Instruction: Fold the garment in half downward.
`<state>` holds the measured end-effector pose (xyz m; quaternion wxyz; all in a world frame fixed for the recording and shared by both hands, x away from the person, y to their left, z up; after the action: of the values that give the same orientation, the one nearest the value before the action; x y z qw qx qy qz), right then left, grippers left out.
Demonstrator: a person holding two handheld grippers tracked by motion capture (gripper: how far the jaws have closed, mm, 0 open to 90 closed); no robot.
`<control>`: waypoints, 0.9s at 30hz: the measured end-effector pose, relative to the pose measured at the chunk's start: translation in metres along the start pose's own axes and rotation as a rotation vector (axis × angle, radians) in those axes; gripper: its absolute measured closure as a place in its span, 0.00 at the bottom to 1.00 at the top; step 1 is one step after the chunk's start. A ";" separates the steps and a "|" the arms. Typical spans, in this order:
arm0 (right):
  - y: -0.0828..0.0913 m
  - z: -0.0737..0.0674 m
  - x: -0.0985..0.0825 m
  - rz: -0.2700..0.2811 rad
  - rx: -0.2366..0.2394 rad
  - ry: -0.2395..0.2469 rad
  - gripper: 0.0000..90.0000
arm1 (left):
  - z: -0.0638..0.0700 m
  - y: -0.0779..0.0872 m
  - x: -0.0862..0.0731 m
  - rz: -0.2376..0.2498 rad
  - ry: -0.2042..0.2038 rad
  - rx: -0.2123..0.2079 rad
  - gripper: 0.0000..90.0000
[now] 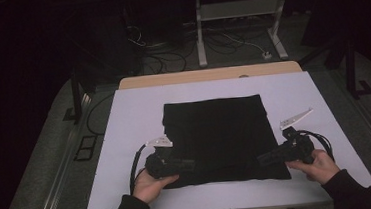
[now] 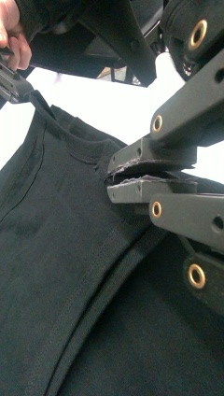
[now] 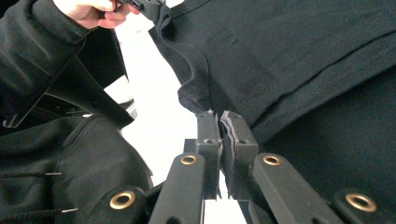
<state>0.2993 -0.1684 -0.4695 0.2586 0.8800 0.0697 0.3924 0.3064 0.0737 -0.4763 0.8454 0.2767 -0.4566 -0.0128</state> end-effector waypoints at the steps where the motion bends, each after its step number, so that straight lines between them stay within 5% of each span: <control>1: -0.001 0.000 -0.001 -0.005 -0.001 -0.001 0.94 | 0.000 0.000 -0.001 -0.003 -0.002 0.001 0.93; 22: -0.010 0.004 -0.013 -0.068 -0.019 -0.012 0.93 | -0.003 -0.004 -0.011 -0.045 0.015 -0.006 0.91; 27: -0.010 0.005 -0.013 -0.070 -0.037 -0.018 0.75 | -0.003 -0.003 -0.009 -0.037 -0.006 0.006 0.74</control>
<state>0.2947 -0.1663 -0.4857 0.2889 0.8757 0.0907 0.3762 0.3042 0.0754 -0.4864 0.8429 0.2878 -0.4538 -0.0278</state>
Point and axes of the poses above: each handheld gripper's, and its own axes: y roughly backward along the jaws, x roughly out of its top, z roughly to its right, the point moved 10 cm from there along -y, roughly forward along the jaws, and after that the axes turned 7 degrees about z, right-handed, at the moved point
